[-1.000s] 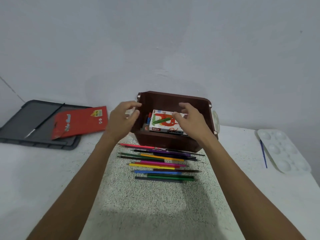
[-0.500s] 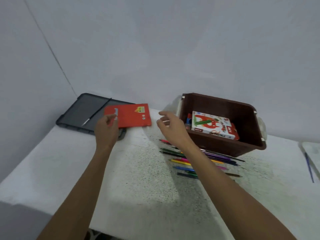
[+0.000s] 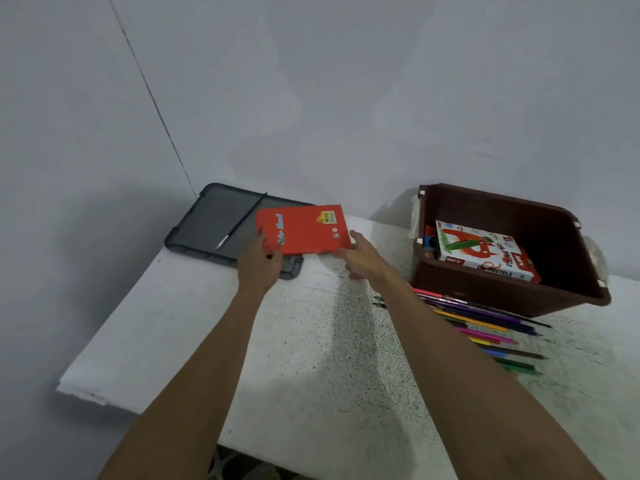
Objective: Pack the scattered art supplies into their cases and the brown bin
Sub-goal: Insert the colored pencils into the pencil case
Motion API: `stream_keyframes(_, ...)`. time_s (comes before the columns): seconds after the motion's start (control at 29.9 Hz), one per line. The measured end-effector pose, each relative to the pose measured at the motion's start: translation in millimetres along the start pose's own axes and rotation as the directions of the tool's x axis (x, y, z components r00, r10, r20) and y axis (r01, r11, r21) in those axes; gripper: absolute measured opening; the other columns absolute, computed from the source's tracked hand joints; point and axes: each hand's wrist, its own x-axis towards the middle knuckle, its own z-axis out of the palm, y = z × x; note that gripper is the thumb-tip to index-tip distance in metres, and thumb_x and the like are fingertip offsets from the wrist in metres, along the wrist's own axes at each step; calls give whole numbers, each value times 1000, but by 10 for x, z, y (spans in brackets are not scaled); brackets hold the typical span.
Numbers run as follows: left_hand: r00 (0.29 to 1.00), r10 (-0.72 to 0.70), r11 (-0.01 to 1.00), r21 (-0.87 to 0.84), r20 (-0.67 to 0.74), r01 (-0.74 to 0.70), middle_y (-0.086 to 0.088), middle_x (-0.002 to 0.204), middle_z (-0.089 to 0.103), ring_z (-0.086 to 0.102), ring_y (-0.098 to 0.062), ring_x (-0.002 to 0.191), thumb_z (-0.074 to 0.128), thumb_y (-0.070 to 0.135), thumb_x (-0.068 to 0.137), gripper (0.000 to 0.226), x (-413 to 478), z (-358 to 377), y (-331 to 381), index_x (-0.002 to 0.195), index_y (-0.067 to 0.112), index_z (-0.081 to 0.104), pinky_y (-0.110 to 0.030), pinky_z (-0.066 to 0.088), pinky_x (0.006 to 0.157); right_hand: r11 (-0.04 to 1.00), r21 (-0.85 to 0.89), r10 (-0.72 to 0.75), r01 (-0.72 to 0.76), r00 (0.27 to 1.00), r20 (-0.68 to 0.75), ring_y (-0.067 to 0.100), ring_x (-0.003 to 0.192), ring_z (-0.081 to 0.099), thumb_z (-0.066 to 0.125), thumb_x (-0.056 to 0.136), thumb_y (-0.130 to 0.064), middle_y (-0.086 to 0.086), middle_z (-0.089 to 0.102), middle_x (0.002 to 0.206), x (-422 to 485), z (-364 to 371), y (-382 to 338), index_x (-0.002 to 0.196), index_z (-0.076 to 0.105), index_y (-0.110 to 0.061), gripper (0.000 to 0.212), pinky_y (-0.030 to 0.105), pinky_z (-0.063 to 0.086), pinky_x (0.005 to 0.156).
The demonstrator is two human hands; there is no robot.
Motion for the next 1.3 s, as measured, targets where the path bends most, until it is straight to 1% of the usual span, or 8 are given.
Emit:
stream_keyframes(0.17, 998, -46, 981, -191, -34, 38, -4, 125, 62, 59, -17, 105, 54, 23, 97, 34, 23, -50, -6, 129, 15, 54, -34, 49, 90, 994, -98, -58, 48, 993, -105, 21, 105, 56, 56, 97, -26, 6, 56, 131, -36, 97, 24, 141, 41, -15, 47, 43, 49, 95)
stream_keyframes(0.33, 998, -41, 931, -363, -41, 24, -3, 115, 62, 60, -13, 101, 56, 22, 97, 26, -106, -106, 54, 121, 11, 56, -20, 47, 78, 957, -229, -244, 179, 922, -301, 14, 74, 59, 51, 97, -12, 4, 64, 115, -137, 100, 53, 126, 63, -11, 31, 8, 43, 55)
stream_keyframes(0.4, 997, -38, 905, -426, -60, 9, -1, 113, 62, 59, -7, 96, 57, 24, 97, 25, -219, -149, 120, 120, 14, 56, -19, 46, 76, 932, -305, -295, 194, 897, -330, 11, 82, 54, 54, 96, -14, 3, 51, 118, -215, 70, 77, 133, 57, -15, 37, 7, 37, 59)
stream_keyframes(0.67, 980, -143, 623, -782, -135, -17, 2, 114, 65, 62, -16, 107, 62, 38, 91, 17, -850, -128, 550, 105, 29, 63, -36, 51, 93, 712, -575, -660, 402, 664, -351, 17, 88, 54, 61, 94, -11, 5, 47, 109, -813, -250, 278, 125, 62, -10, 31, 35, 52, 82)
stream_keyframes(0.8, 978, -44, 596, -791, -204, -138, 11, 94, 69, 65, -5, 90, 65, 33, 91, 20, -1179, -77, 860, 108, 21, 67, -16, 50, 73, 707, -508, -700, 492, 590, -402, 16, 89, 56, 61, 95, -14, 3, 50, 105, -1152, -527, 467, 111, 67, -11, 17, 33, 54, 78)
stream_keyframes(1.07, 968, 134, 694, -677, -212, -244, 2, 113, 68, 65, -5, 101, 68, 25, 90, 15, -1602, 338, 1130, 105, 25, 69, -20, 53, 83, 840, -201, -535, 504, 706, -464, 1, 96, 63, 59, 97, -14, -19, 65, 96, -1940, -1097, 847, 102, 62, -27, 14, 17, 54, 70)
stream_keyframes(1.2, 977, 136, 772, -600, -163, -207, 3, 126, 57, 62, 3, 103, 67, 30, 90, 28, -1795, 724, 1213, 117, 24, 63, -8, 49, 77, 883, -112, -447, 455, 745, -496, 7, 95, 66, 57, 97, -25, -10, 69, 97, -2190, -1340, 1163, 104, 64, -20, 11, 22, 56, 64)
stream_keyframes(1.3, 986, 116, 826, -540, -119, -162, 5, 123, 56, 57, -4, 109, 65, 30, 92, 24, -1963, 957, 1264, 114, 24, 60, -24, 48, 87, 903, -12, -370, 429, 765, -527, 11, 92, 66, 58, 97, -24, -4, 70, 96, -2340, -1498, 1356, 103, 65, -21, 9, 23, 55, 64)
